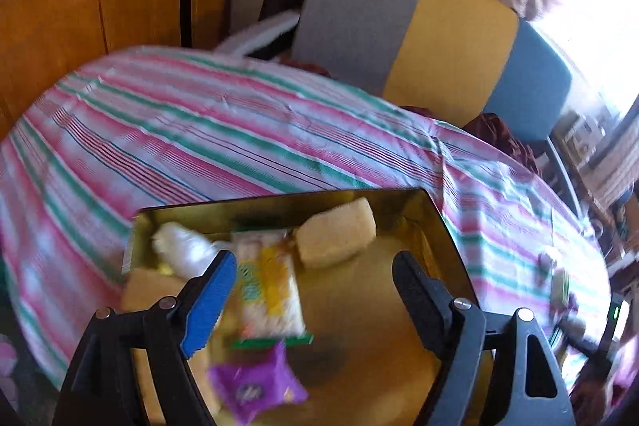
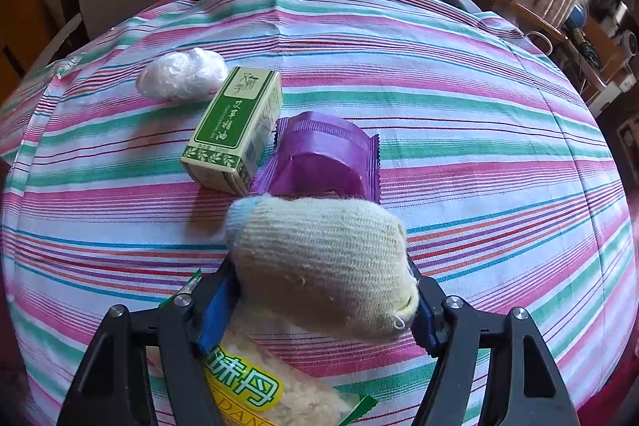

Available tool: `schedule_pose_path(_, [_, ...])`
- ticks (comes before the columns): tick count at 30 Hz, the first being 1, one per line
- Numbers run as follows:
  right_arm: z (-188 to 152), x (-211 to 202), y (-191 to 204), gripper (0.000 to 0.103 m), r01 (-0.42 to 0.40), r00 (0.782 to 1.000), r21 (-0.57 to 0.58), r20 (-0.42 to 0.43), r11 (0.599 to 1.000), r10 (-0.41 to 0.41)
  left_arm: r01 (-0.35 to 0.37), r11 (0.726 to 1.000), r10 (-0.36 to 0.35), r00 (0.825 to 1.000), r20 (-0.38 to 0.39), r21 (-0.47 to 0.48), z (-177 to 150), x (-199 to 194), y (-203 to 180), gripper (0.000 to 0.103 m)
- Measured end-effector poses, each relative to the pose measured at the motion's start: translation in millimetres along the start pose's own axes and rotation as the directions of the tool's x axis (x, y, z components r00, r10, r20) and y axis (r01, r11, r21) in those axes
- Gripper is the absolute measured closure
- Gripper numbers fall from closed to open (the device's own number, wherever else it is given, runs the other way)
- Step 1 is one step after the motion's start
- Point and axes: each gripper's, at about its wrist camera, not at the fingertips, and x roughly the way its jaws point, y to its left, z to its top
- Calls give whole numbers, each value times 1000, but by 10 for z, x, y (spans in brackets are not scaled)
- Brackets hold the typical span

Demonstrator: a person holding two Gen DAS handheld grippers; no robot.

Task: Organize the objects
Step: 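Carry the white sock bundle to the gold tray and release it with the right gripper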

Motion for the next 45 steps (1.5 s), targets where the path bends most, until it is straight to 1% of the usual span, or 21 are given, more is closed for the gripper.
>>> schedule_pose_path(4, [-5,-3,18,33,3,1000,-7,2,1000,-3,-28,999,25,998,60,45,-314,-317,-33,22])
schedule_pose_path(7, [-4,-4,9,33,3,1000,-5,3,1000,-3,-19,998,15,996,82,54,-556,-517,-50,22])
schedule_pose_path(10, [-8,-31,24,34,10,1000,-6,7,1000,-10,-34,997,26,993,111,65,-763,-686,-70,22])
schedule_pose_path(12, [-27,-61,38,34,12,1000,-7,13,1000,-12,-39,997,31,993,116,72,-851,-738,-74,22])
schedule_pose_path(16, [-68,-135,80,34,17,999,-18,29,1000,-16,-51,995,41,992,123,83,-966,-776,-48,22])
schedule_pose_path(18, [-81,-175,85,34,16,999,-11,40,1000,-16,-34,997,26,993,115,75,-1016,-782,-2,22])
schedule_pose_path(20, [-88,-256,99,34,-2,998,-6,70,1000,2,-21,998,14,994,111,64,-1031,-773,45,22])
schedule_pose_path(22, [-98,-382,159,34,-22,993,-17,118,1000,24,-11,999,6,994,113,51,-1046,-783,87,22])
schedule_pose_path(26, [-117,-626,363,34,-77,978,-52,189,996,86,-2,1000,-2,993,115,31,-1060,-777,148,22])
schedule_pose_path(30, [-132,-856,753,34,-148,960,-124,222,981,173,9,1000,-12,994,112,22,-1065,-761,196,22])
schedule_pose_path(34, [-166,-1138,1381,34,-218,931,-243,240,945,277,10,1000,-11,995,100,12,-1067,-737,256,24])
schedule_pose_path(35, [-186,-1193,1550,34,-239,922,-274,236,932,306,7,1000,-8,995,95,10,-1067,-730,271,28])
schedule_pose_path(37, [-214,-1309,1922,34,-279,905,-342,219,897,365,4,1000,-4,996,88,0,-1059,-718,328,31])
schedule_pose_path(38, [-233,-1346,2074,34,-295,900,-366,204,883,385,3,1000,-3,996,89,-11,-1054,-719,361,31])
schedule_pose_path(41, [-312,-1443,2585,34,-350,877,-451,152,821,457,2,998,3,996,86,-63,-1029,-724,521,32])
schedule_pose_path(43, [-361,-1459,2910,34,-371,867,-500,116,783,485,1,995,8,996,92,-96,-1009,-735,636,32])
schedule_pose_path(45, [-395,-1420,3216,34,-389,862,-535,76,750,501,6,992,6,995,96,-122,-999,-744,736,33])
